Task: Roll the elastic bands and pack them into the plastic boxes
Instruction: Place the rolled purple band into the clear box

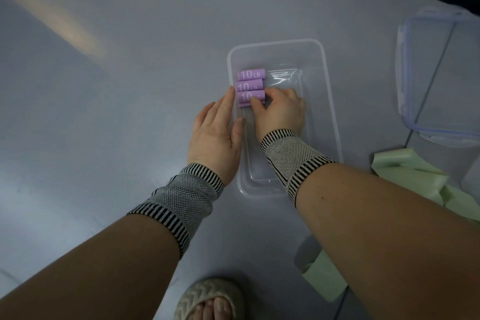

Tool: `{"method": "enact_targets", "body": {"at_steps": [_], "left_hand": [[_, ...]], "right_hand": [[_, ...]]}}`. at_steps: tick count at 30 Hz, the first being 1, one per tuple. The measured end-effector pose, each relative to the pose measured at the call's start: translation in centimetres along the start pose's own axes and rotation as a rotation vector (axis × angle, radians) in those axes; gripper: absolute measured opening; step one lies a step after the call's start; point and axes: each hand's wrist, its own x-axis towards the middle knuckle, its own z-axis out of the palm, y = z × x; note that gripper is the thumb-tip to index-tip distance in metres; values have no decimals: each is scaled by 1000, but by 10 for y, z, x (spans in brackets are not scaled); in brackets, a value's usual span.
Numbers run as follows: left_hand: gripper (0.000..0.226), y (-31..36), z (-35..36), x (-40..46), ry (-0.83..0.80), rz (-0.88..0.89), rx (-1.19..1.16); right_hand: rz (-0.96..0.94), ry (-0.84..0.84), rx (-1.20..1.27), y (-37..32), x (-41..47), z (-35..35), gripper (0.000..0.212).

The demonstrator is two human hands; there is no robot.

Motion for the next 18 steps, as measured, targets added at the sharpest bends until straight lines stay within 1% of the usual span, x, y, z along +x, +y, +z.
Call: {"method": "enact_targets", "body": {"at_steps": [6, 10, 13, 18], "left_hand": [[56, -1, -1, 0, 6, 5, 9], [56, -3, 1, 1, 18, 18, 14], [62, -3, 1, 1, 18, 17, 9], [65, -4, 1, 1, 12, 11, 17]], "right_hand": [[-3, 7, 14, 2, -1, 0, 29], [1, 15, 26, 2, -1, 1, 35], [0, 13, 32, 2, 0, 0, 37], [-10, 11, 59, 2, -1, -2, 46]]}}
